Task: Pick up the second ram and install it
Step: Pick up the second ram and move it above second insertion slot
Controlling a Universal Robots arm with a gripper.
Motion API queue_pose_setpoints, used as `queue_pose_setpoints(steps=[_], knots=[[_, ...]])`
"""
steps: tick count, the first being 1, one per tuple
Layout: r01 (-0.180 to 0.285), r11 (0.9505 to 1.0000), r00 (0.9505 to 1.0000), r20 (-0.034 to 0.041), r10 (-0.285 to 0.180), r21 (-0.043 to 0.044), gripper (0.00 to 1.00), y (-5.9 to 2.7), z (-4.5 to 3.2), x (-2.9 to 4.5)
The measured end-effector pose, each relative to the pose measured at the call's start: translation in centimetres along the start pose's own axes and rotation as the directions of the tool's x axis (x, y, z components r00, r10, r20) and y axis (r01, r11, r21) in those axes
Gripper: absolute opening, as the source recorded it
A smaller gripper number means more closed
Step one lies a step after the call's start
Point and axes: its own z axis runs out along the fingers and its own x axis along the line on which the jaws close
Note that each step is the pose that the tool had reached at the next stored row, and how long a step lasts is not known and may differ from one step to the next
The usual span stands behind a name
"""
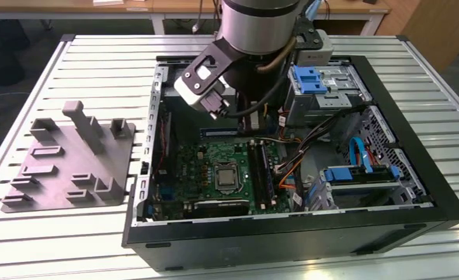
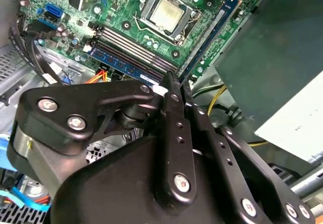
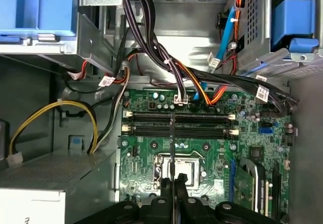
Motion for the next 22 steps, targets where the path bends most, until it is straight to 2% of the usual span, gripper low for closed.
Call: queue_pose_setpoints(steps=[22], knots=[[0.0, 1.0, 1.0, -0.0001, 0.0, 0.0, 0.14, 1.79, 3.96, -0.17]])
